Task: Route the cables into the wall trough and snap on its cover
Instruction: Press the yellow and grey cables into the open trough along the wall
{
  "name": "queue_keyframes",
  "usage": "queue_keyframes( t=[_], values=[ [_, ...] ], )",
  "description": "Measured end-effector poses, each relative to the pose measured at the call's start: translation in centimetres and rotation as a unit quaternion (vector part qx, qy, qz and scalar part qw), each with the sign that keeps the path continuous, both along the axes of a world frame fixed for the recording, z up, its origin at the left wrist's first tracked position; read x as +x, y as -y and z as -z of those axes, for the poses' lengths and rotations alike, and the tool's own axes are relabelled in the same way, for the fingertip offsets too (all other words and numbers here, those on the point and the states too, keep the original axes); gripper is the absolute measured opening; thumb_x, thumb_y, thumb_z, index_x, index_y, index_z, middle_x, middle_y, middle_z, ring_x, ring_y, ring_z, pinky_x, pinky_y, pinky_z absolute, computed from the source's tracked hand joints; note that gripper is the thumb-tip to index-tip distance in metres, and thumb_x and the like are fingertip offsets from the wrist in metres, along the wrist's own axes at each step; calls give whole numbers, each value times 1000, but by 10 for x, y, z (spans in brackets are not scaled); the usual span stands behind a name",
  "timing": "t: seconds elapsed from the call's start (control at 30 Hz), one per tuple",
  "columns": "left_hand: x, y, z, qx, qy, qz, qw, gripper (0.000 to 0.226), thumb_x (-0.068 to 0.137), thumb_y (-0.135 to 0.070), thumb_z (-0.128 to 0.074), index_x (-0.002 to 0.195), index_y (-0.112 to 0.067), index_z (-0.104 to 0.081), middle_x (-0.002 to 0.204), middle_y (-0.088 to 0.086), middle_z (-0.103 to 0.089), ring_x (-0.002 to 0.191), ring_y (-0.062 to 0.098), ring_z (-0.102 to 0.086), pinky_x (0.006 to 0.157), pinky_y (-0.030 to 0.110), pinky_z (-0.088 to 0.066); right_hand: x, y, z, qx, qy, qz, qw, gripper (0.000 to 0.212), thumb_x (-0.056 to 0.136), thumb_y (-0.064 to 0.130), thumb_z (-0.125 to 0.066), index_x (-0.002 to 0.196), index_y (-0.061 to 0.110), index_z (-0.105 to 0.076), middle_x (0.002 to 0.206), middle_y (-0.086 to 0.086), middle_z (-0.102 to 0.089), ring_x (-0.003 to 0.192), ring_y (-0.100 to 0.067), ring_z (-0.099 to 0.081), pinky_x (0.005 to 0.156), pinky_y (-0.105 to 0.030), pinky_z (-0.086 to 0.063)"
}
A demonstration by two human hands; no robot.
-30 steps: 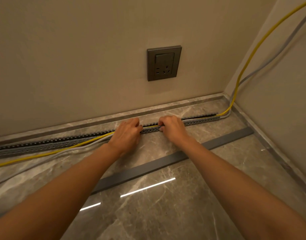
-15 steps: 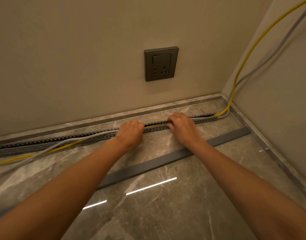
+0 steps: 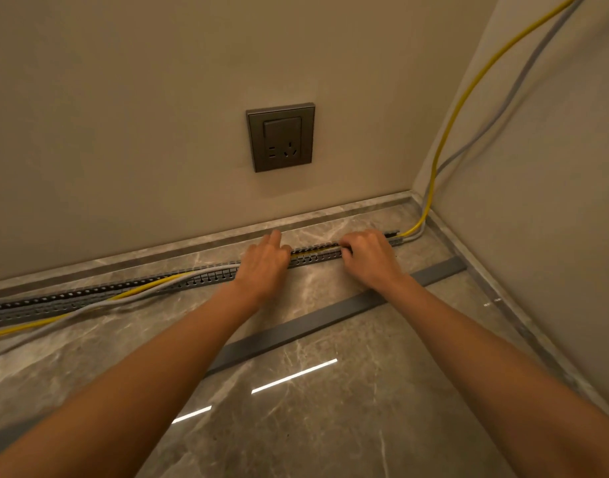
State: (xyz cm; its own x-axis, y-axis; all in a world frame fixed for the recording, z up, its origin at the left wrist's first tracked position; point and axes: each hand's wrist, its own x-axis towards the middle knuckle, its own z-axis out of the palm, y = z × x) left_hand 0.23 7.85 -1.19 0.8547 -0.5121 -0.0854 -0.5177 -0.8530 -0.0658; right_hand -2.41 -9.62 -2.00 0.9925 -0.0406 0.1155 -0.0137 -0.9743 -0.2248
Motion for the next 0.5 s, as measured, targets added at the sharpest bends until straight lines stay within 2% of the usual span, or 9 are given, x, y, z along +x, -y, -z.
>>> queue_keyframes(
  t=[0.17,0.27,0.37,0.43,0.47,0.5],
  values=[
    [0,18,-1,-23,-58,-37,997,25,94,-6,-46,118,-2,-52,122,17,-52,109,32,-55,89,38,-46,1,11,-2,16,-59,18,998,26,88,11,-51,106,2,-67,110,-18,-65,101,-35,-60,89,-40,-48],
    [0,20,1,-25,-69,-36,997,25,96,-7,-44,118,-2,-52,121,18,-54,109,32,-55,90,37,-46,3,10,-3,-47,-56,3,997,24,92,14,-49,107,4,-65,112,-16,-65,104,-33,-58,91,-40,-45],
    [-2,15,2,-69,-83,-40,993,23,95,-7,-44,116,-4,-55,117,17,-58,104,30,-57,88,37,-47,-3,5,2,-98,-47,3,994,23,91,8,-50,108,1,-63,113,-17,-64,109,-33,-54,95,-40,-41],
    [-4,7,1,-108,-76,-42,990,22,95,-7,-45,113,-5,-58,113,16,-60,98,29,-58,84,36,-49,-6,-3,2,-119,-13,-5,993,13,74,1,-70,87,-2,-69,93,-19,-68,92,-34,-62,82,-38,-50],
    [-4,2,0,-120,-63,-45,990,22,95,-6,-45,112,-5,-58,112,16,-60,97,30,-58,83,36,-49,-5,-6,-1,-116,3,-14,993,16,58,-2,-80,70,-1,-70,78,-18,-69,76,-32,-65,69,-34,-54],
    [-5,-4,0,-127,-49,-50,989,22,95,-6,-45,112,-4,-59,112,16,-59,97,30,-58,83,36,-49,-3,-10,-3,-120,25,-19,992,20,49,-4,-84,63,-1,-69,71,-17,-68,68,-32,-66,63,-33,-55]
  ],
)
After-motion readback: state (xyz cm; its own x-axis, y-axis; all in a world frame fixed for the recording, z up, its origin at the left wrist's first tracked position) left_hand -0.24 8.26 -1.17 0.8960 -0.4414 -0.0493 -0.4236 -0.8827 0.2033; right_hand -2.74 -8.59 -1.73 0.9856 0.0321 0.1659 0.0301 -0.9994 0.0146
